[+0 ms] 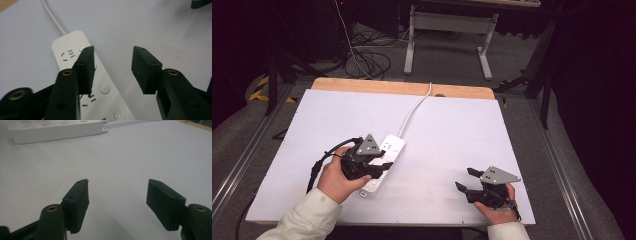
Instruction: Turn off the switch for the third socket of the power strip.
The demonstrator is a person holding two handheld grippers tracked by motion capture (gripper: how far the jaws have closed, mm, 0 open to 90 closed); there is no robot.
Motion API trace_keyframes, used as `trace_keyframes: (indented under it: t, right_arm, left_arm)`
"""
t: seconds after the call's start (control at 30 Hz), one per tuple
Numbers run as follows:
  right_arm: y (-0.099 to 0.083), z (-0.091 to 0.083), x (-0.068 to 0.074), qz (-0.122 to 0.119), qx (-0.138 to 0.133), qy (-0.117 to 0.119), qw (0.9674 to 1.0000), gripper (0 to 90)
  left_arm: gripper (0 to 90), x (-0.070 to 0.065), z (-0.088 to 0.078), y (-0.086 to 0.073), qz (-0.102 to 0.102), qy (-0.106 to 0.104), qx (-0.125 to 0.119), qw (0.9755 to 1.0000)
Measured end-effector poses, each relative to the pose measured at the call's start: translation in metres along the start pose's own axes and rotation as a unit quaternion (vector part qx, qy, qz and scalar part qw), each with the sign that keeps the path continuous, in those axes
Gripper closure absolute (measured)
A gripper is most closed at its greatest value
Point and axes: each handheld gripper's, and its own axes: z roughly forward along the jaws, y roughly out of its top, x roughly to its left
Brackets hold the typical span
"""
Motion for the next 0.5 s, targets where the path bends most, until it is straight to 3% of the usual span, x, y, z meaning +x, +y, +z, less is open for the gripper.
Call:
trace_keyframes:
  t: [0.2, 0.3, 0.5]
  right_arm:
    - [0.0, 0.0, 0.0, 0.0, 0.0, -0.001, 1.0, 34.7]
    - [0.0, 0.0, 0.0, -0.001, 0.0, 0.0, 1.0, 34.7]
    - [0.0, 0.0, 0.0, -0.001, 0.0, -0.001, 1.0, 34.7]
  left_arm:
    - [35.0, 0.003, -0.01, -0.001, -0.006, -0.011, -0.027, 0.9996]
    - [31.7, 0.004, -0.017, -0.003, -0.01, -0.013, -0.044, 0.9989]
    - [24.2, 0.007, -0.029, -0.01, -0.01, 0.0, -0.073, 0.9973]
